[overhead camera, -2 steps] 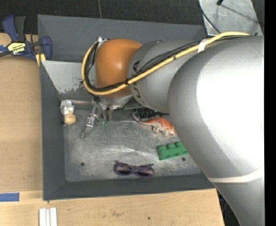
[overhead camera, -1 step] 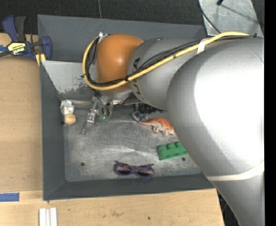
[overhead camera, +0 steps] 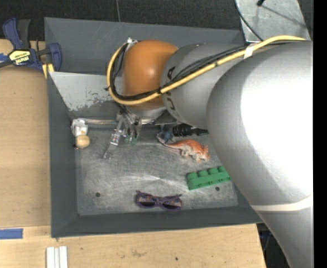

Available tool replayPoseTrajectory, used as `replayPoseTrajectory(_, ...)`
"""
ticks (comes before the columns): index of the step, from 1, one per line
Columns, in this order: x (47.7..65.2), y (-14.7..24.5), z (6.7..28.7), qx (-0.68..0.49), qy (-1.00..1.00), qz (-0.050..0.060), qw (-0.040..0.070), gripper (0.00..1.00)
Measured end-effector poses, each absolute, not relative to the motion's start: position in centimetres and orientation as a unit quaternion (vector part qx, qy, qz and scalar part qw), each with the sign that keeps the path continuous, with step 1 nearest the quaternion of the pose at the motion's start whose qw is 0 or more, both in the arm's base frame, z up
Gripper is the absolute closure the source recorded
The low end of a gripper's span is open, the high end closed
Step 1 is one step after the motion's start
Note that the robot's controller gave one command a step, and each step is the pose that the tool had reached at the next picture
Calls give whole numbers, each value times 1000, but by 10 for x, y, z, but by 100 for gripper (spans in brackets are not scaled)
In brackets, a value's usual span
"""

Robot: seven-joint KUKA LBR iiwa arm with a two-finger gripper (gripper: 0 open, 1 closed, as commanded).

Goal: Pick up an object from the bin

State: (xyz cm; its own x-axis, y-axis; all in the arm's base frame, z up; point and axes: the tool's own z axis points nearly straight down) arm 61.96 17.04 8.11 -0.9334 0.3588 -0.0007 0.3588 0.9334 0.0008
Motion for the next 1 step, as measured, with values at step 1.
replayPoseTrajectory(1, 618, 141, 98, 174, 985, -1, -1, 0)
